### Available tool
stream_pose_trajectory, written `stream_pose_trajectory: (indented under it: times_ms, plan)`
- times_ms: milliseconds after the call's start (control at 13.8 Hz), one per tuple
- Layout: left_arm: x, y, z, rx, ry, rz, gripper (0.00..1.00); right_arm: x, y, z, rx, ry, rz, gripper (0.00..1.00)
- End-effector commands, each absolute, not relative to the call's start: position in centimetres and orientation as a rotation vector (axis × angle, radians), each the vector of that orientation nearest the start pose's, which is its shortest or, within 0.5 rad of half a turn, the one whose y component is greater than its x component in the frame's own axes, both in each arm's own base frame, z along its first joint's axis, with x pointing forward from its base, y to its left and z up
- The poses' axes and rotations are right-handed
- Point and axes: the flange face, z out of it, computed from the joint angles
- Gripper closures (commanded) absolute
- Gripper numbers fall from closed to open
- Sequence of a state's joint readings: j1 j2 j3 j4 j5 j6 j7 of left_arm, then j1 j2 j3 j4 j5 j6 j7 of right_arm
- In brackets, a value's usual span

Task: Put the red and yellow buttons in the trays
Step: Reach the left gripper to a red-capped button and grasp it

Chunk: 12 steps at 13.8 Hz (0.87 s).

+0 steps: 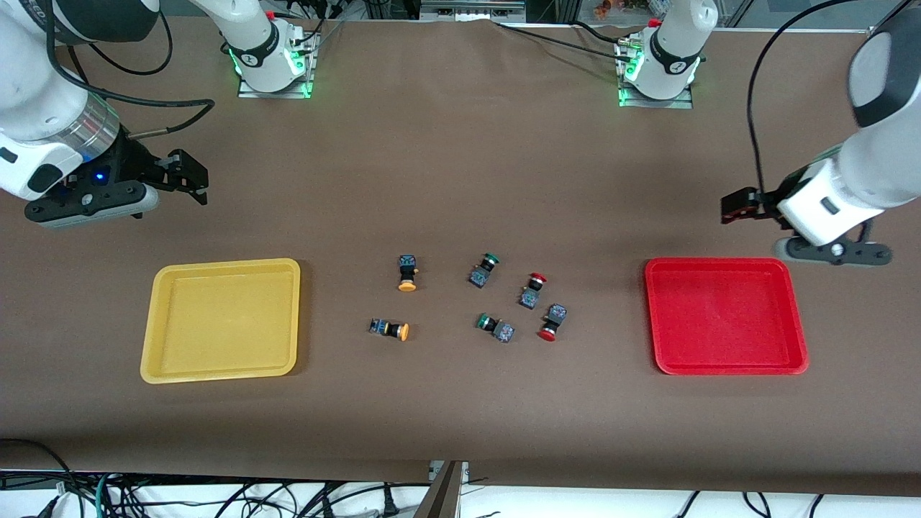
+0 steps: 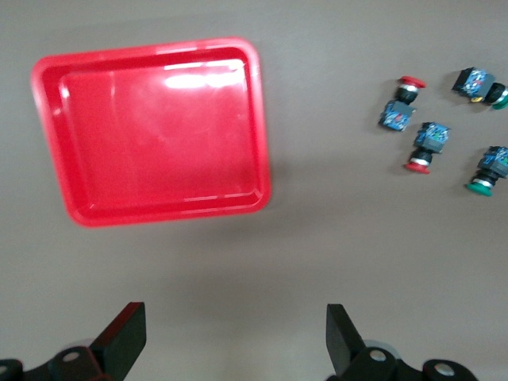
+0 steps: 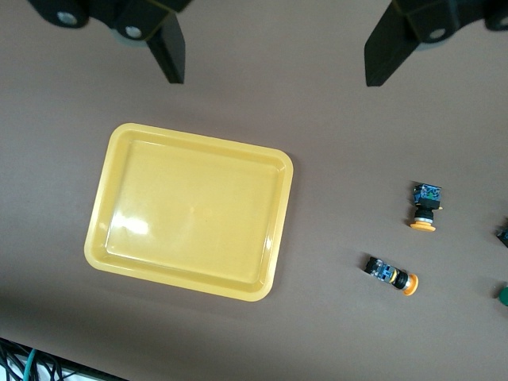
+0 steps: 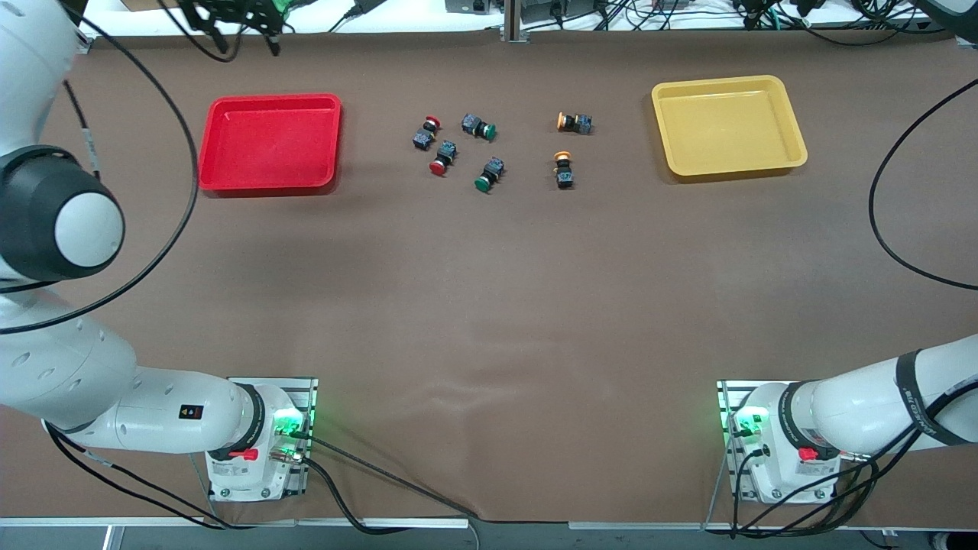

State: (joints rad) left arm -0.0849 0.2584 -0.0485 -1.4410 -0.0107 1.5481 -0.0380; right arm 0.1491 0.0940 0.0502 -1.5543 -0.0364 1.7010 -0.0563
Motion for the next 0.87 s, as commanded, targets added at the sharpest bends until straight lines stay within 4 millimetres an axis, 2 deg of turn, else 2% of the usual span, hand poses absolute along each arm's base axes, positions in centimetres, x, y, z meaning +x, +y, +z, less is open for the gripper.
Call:
stream_pose_trajectory:
  times_ms: [0,290,435,508,581,726,798]
  plan:
    - [64.7,-10.1,50.2,-3.166,0.167,0.204,0.00,58.5,11.1,59.5,-3.131,-0.409,-0.085,0.00]
    - [68.8,-15.3,40.7,-3.180,0.260,0.080,0.00,58.5,11.1,59.5,-3.131,-0.409,-0.085,0.00]
    - [69.9,-19.1,35.3,-3.200,0.315,0.009,0.00,58.5,11.1,59.5,-3.131,-0.409,-0.085,0.00]
    - [70.2,-20.8,33.3,-3.202,0.342,-0.031,0.00,58.5,11.1,59.5,-3.131,-0.409,-0.085,0.00]
    - [70.1,-22.2,32.3,-3.199,0.372,-0.053,0.00,58.5,11.1,59.5,-3.131,-0.409,-0.085,0.00]
    - [70.0,-23.0,29.3,-3.192,0.399,-0.034,0.00,58.5,11.1,59.5,-3.131,-0.409,-0.085,0.00]
    - [70.4,-23.2,28.0,-3.194,0.407,-0.080,0.00,58.5,11.1,59.5,-3.131,-0.409,-0.085,0.00]
